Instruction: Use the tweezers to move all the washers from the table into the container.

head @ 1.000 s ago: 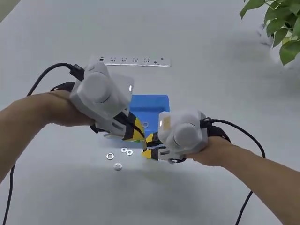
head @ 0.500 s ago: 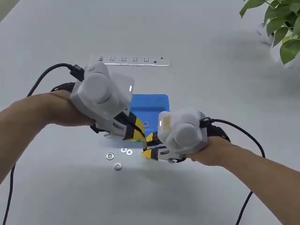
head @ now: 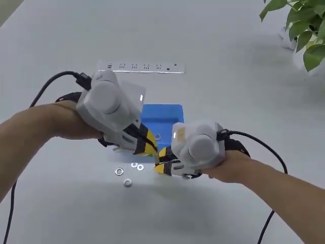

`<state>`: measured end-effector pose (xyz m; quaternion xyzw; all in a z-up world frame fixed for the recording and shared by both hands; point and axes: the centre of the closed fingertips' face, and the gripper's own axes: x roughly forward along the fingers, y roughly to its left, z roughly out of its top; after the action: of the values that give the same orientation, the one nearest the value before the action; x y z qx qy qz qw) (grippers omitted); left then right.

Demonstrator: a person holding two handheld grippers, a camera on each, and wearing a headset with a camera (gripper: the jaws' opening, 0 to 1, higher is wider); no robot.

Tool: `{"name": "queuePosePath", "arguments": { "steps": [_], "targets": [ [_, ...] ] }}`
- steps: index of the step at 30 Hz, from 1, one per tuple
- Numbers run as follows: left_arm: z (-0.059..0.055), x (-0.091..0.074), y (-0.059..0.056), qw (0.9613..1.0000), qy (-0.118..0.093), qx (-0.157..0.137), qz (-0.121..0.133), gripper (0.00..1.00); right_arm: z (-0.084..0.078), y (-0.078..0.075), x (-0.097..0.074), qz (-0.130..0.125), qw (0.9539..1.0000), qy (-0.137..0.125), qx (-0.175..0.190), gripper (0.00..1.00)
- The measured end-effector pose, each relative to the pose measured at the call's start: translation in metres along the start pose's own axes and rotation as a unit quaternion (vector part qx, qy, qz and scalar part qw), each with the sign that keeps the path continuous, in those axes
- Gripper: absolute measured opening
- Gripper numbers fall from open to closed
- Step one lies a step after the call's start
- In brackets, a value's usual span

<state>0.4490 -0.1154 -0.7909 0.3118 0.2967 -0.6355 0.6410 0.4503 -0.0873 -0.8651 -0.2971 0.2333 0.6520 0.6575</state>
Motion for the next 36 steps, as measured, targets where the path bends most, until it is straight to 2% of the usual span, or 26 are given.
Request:
{"name": "queuePosePath", "arguments": {
  "steps": [24, 36],
  "targets": [
    [0.001, -0.001, -0.003, 1.0000, 0.004, 0.000, -0.001, 0.05, 0.000, 0.002, -0.001, 0.001, 1.0000, 0.003, 0.001, 0.10],
    [0.005, -0.010, -0.005, 1.0000, 0.005, 0.002, 0.004, 0.05, 0.009, 0.002, -0.006, -0.002, 1.0000, 0.002, -0.004, 0.10]
  ]
}}
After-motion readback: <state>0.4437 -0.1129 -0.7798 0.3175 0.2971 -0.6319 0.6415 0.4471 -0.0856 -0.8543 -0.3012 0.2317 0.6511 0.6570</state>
